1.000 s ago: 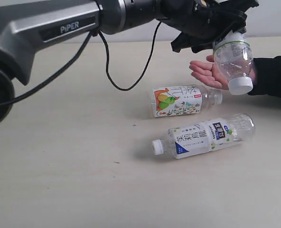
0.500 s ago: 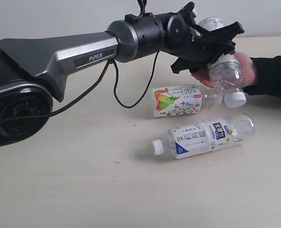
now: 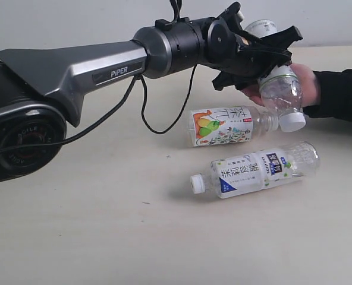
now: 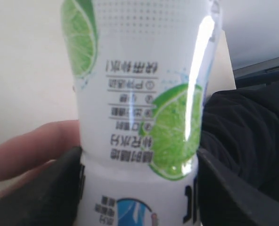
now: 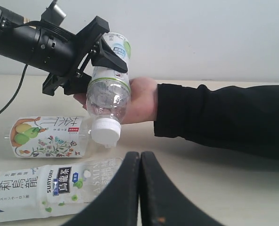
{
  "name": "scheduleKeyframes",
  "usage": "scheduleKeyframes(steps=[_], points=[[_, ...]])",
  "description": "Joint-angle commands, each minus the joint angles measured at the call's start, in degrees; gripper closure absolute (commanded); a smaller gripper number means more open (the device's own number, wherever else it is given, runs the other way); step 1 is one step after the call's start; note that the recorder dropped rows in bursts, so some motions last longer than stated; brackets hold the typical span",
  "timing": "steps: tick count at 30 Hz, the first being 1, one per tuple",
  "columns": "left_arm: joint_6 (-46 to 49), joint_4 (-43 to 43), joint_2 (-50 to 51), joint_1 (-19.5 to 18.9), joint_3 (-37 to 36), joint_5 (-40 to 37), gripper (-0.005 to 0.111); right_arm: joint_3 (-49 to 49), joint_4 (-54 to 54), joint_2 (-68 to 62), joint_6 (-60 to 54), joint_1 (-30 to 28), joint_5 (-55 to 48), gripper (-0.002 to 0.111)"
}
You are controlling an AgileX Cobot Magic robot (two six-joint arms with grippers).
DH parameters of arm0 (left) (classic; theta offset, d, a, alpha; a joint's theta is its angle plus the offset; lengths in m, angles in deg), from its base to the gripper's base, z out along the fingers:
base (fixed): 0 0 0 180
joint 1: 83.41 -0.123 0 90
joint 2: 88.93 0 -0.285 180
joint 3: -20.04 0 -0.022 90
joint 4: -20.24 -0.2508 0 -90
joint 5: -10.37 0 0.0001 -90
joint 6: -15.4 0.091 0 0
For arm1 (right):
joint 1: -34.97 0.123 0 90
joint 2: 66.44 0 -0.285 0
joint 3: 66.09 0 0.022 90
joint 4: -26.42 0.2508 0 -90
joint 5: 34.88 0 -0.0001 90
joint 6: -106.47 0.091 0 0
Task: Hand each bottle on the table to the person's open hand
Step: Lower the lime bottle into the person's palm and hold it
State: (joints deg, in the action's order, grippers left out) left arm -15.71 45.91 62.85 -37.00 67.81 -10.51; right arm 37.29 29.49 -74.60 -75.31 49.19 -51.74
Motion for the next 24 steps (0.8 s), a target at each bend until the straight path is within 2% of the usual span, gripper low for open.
scheduleKeyframes(steps=[1,13,24], points=[[0.71,-0.12,-0.35,-0.23,0.48,1.29,0.048,-0.31,-0.11,0.38,-0.01,-0.24,0.15,0.108],[0.83,-2.71,-0.35,-0.23,0.48,1.29,0.018,-0.31,-0.11,0.38,-0.01,-0.24,0.15,0.108],[0.83,-2.83,-0.35,-0.52,0.48,0.76,0.016,-0.31,0.03,0.38,-0.01,-0.24,0.15,0.108]])
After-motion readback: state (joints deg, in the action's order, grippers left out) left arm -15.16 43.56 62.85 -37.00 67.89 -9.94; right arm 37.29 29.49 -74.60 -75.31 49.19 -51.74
